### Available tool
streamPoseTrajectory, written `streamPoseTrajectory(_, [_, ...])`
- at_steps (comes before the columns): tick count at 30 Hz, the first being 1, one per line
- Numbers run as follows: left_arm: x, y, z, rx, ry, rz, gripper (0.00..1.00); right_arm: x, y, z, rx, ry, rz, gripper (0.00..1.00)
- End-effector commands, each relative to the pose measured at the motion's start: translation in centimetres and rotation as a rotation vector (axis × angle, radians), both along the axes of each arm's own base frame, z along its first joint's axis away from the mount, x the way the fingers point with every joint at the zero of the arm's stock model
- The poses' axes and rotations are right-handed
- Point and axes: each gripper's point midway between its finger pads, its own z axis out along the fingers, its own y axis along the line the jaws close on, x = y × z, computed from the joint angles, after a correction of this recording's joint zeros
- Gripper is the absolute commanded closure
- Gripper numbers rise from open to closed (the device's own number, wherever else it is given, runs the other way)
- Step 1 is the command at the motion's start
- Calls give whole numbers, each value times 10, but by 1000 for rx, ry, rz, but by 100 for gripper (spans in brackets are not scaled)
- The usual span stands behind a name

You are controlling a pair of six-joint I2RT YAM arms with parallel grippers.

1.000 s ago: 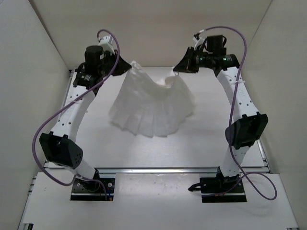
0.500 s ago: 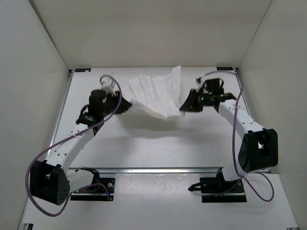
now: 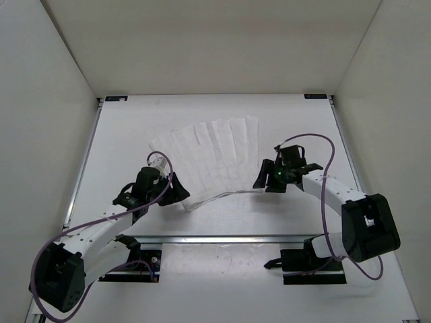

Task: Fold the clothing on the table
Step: Flatten the skirt out, then fold the skirt

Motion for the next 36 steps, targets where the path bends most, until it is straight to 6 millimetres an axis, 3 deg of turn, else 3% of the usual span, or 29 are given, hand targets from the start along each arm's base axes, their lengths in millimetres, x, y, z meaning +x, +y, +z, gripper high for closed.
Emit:
streamPoseTrajectory(1, [-13, 4, -26, 17, 75, 38, 31, 19, -3, -2, -17, -86, -24, 45])
streamPoseTrajectory(6, [-20, 10, -42, 73, 118, 57, 31, 31, -6, -8, -55, -98, -26, 45])
streamPoseTrajectory(12, [-16, -2, -48, 67, 130, 43, 32, 48, -5, -15, -64, -101, -43, 50])
streamPoseTrajectory(17, [-17, -15, -57, 80, 172, 5, 36, 46, 2, -24, -74, -76, -9, 69])
streamPoseTrajectory(19, [-13, -22, -53, 71, 160, -3, 43, 43, 4, -29, -61, -53, -4, 84])
streamPoseTrajectory(21, [-11, -25, -52, 71, 162, -5, 61, 45, 4, -25, -53, -64, -4, 100])
streamPoseTrajectory(25, [-3, -24, -48, 91, 157, -12, 94, 46, 5, 0, -35, -105, 0, 100])
streamPoseTrajectory(26, [11, -23, -34, 89, 122, -6, 100, 46, 6, 12, -26, -138, 10, 100])
streamPoseTrajectory(28, [26, -14, -16, 114, 93, 4, 100, 55, 4, 43, -13, -199, 3, 100])
streamPoseTrajectory(30, [52, -7, 22, 131, 4, 23, 100, 59, -1, 70, -11, -258, -14, 100])
streamPoseTrajectory(32, [59, 0, 45, 143, -36, 33, 100, 56, -2, 102, 1, -330, -8, 100])
streamPoseTrajectory(33, [61, 4, 57, 148, -58, 38, 100, 54, -6, 106, -9, -339, -14, 100])
streamPoseTrajectory(35, [54, 8, 63, 155, -63, 40, 100, 40, -10, 113, -38, -349, -12, 100])
streamPoseTrajectory(36, [44, 9, 56, 156, -47, 34, 100, 35, -11, 107, -53, -333, -12, 100])
